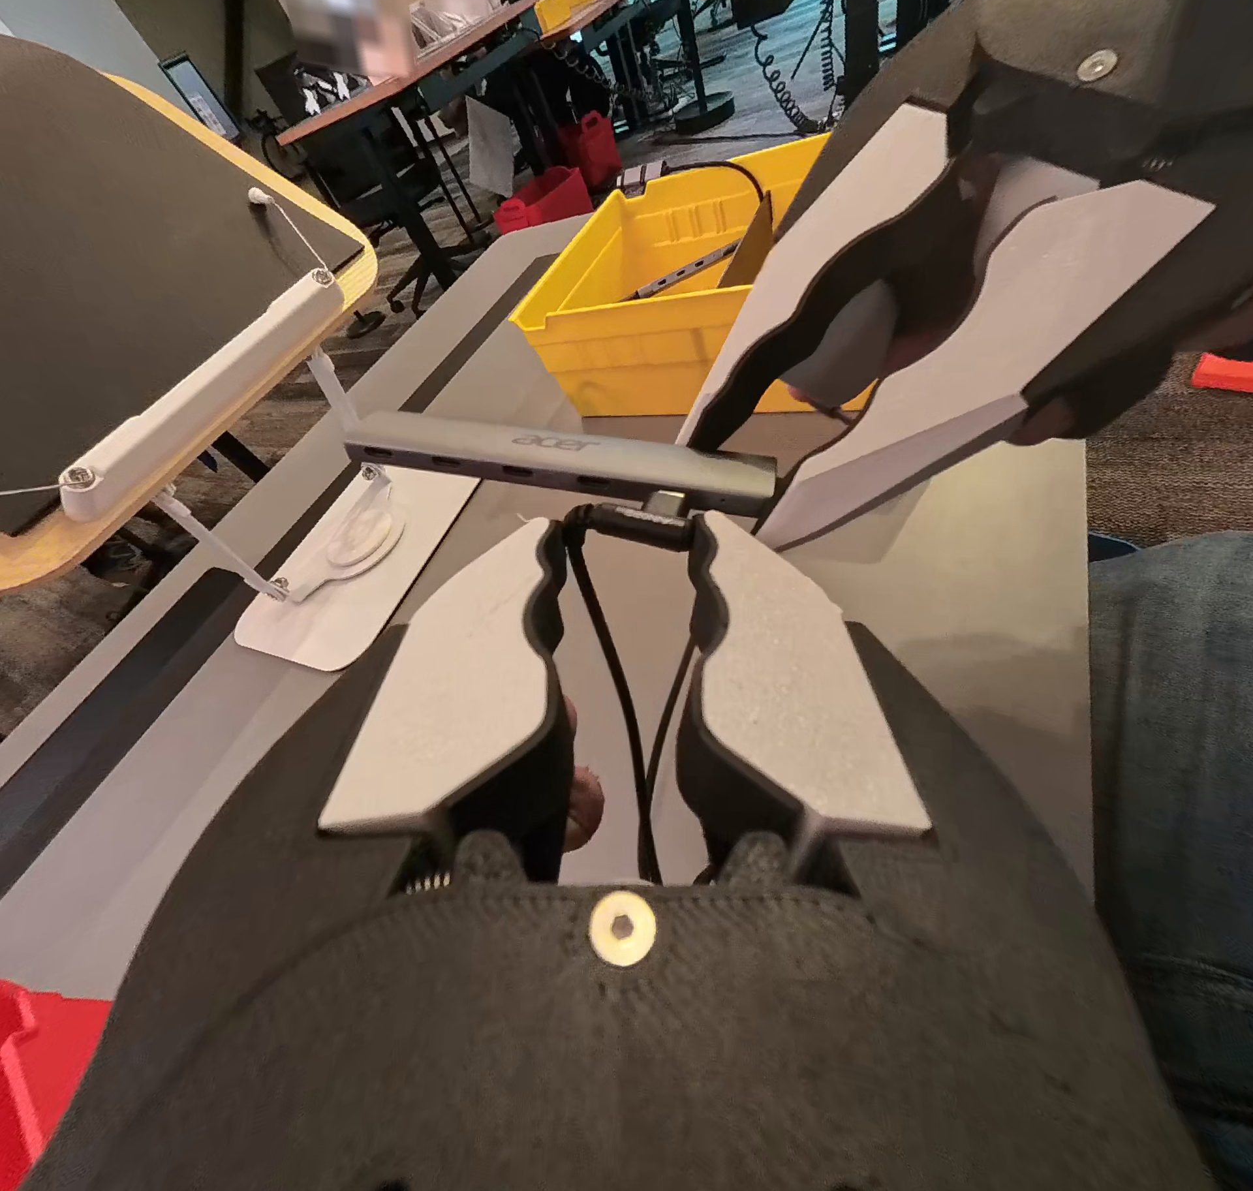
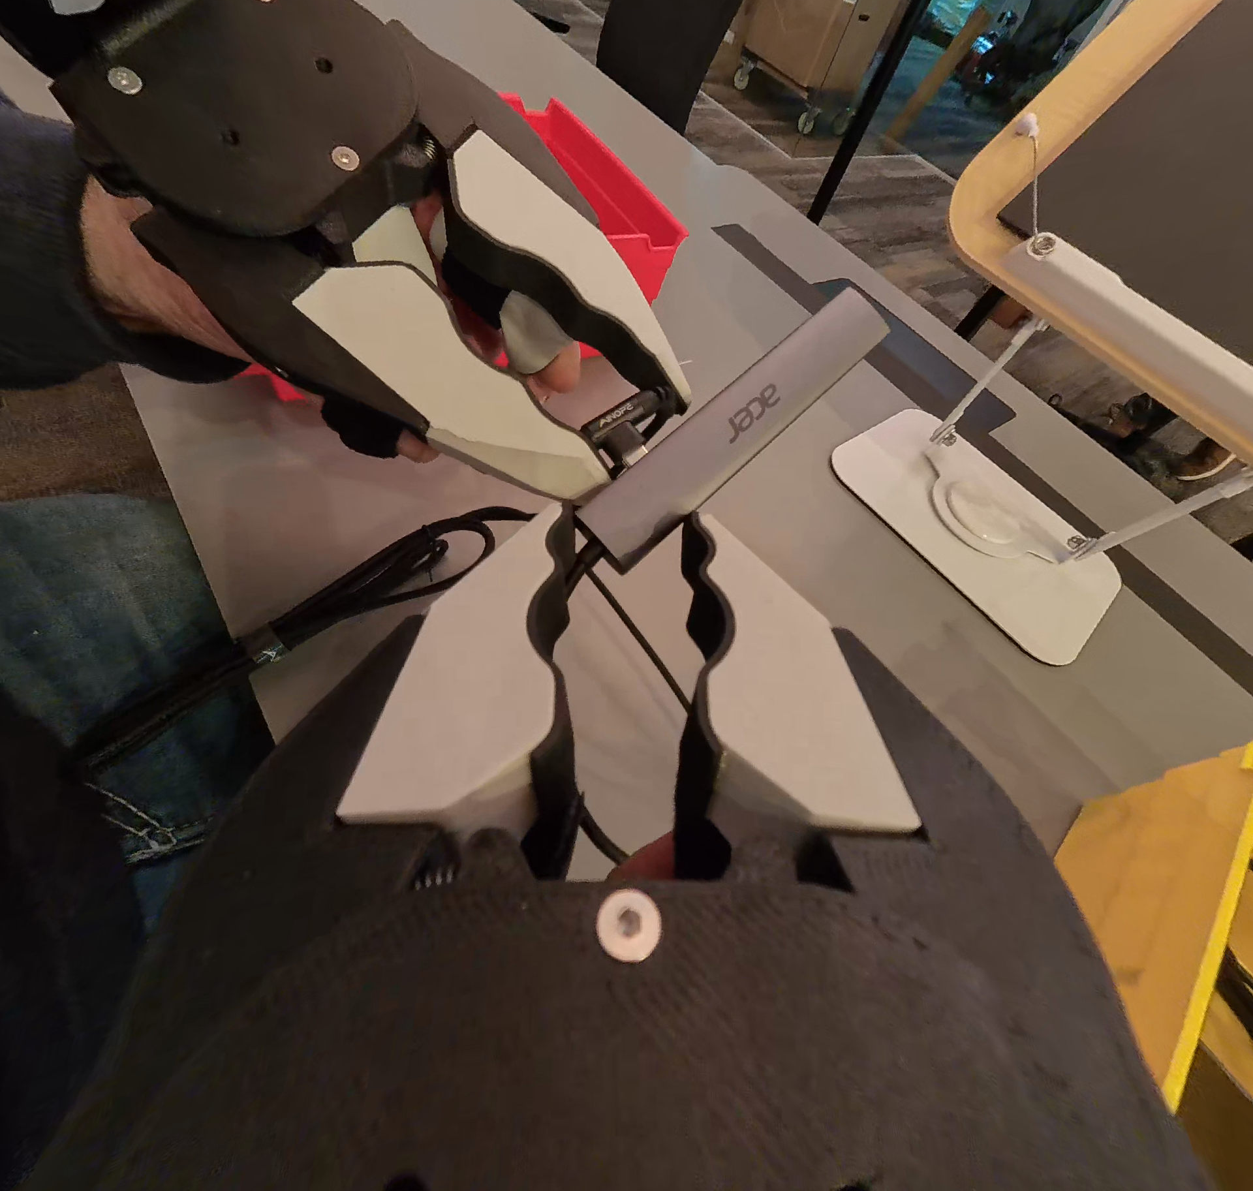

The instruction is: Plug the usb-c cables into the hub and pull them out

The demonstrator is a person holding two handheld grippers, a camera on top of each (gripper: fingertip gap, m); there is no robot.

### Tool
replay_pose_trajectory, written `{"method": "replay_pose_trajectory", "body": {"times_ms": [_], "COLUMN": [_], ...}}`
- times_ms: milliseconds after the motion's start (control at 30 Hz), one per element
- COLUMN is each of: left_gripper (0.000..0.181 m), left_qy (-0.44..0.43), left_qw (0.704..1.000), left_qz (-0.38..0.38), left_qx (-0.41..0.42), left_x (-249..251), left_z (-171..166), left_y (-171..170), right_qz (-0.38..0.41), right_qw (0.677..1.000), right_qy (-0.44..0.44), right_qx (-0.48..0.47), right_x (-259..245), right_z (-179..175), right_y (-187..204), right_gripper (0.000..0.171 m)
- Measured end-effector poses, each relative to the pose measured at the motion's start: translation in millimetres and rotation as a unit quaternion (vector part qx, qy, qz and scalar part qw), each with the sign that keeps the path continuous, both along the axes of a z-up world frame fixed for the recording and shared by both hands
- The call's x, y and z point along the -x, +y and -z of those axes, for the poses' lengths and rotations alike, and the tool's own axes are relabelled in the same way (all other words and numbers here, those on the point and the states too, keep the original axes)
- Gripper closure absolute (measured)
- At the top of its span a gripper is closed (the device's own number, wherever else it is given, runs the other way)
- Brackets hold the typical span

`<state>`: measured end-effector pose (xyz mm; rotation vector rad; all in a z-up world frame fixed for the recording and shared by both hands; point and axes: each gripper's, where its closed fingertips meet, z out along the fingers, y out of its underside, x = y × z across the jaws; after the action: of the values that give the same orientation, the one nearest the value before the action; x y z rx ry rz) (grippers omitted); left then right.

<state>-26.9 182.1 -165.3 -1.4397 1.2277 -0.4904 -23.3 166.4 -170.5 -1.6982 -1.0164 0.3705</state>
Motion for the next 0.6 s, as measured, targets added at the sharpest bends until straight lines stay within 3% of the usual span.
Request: {"method": "replay_pose_trajectory", "body": {"times_ms": [600], "left_gripper": [0.144], "left_qy": [-0.014], "left_qw": [0.999], "left_qz": [0.044], "left_qx": [0.019], "left_x": [2.8], "left_z": [-8.1], "left_y": [-6.0], "right_qz": [-0.02], "right_qw": [0.997], "right_qy": [0.069], "right_qx": [0.036], "right_x": [-0.4], "right_z": [-5.5], "right_y": [-4.0], "right_gripper": [0.144]}}
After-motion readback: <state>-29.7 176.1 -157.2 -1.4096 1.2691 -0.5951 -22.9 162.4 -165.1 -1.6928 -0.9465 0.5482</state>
